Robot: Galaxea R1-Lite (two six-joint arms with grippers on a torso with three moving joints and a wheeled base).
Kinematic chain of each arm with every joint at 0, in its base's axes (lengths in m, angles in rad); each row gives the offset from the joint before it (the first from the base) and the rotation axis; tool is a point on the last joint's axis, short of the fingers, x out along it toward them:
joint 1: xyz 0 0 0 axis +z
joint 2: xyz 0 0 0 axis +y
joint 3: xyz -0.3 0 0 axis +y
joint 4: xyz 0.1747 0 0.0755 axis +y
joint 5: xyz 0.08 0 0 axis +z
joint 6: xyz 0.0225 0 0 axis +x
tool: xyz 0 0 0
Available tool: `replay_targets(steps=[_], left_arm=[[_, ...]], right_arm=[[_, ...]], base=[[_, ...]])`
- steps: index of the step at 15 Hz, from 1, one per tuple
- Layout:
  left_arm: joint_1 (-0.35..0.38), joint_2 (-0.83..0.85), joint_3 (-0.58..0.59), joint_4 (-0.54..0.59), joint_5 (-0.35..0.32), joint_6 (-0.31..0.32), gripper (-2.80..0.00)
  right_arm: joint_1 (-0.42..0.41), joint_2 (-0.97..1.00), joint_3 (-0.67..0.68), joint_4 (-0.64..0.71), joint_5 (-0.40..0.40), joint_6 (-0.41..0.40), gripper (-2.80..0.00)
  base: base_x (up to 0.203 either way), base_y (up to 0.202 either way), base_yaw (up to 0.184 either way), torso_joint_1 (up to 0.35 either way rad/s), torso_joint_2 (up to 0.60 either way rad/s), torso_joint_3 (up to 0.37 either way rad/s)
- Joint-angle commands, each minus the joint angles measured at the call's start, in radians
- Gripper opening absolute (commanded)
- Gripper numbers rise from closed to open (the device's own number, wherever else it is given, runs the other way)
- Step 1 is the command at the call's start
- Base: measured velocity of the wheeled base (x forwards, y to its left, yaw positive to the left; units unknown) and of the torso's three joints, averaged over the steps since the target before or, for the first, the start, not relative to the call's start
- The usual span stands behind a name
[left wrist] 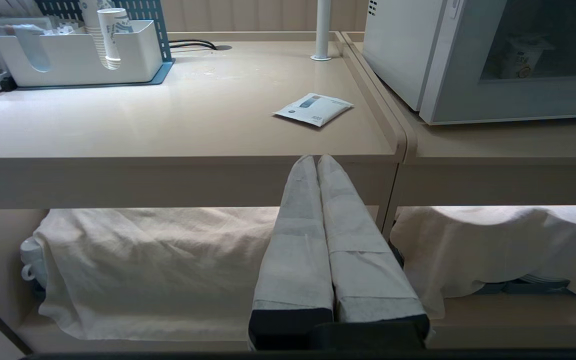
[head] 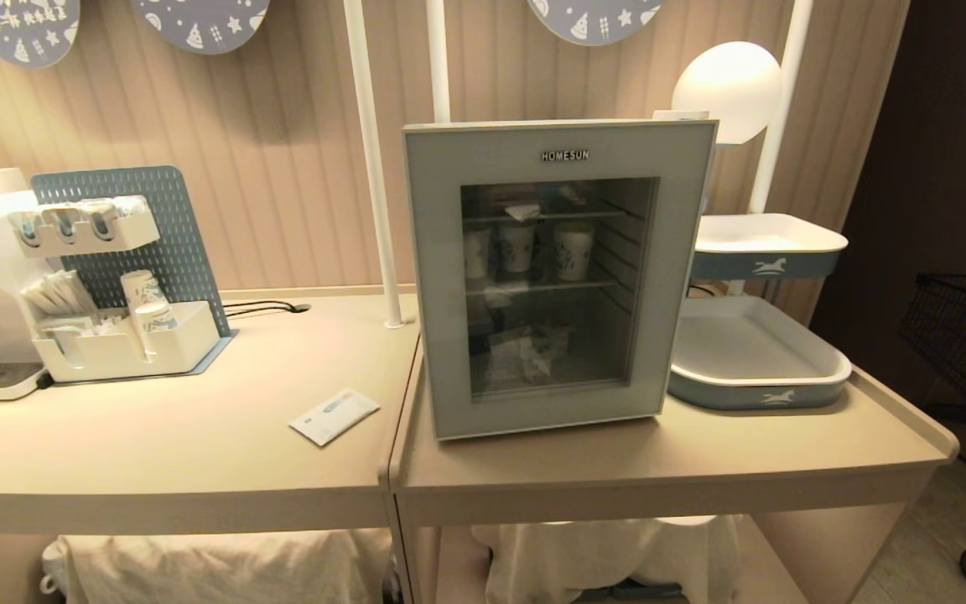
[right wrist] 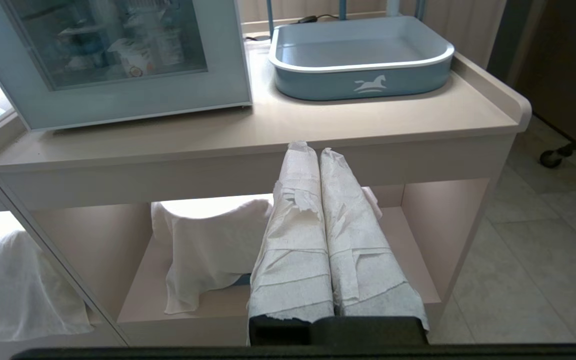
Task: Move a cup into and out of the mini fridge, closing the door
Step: Open the freezer door
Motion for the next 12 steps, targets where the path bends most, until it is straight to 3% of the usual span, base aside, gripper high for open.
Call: replay_targets(steps=[1, 12], left_arm=[[0.0, 0.0, 0.003, 0.0, -0.001, 0.0, -2.8], [0.0, 0.0, 0.003, 0.0, 0.001, 0.0, -2.8]], right_arm=[[0.0, -0.002, 0.0, 0.001, 0.0, 0.0, -2.8], [0.0, -0.002, 0.0, 0.001, 0.0, 0.003, -2.8]], base=[[0.0, 0.0, 0.0, 0.0, 0.0, 0.0], [0.0, 0.0, 0.0, 0.0, 0.0, 0.0]])
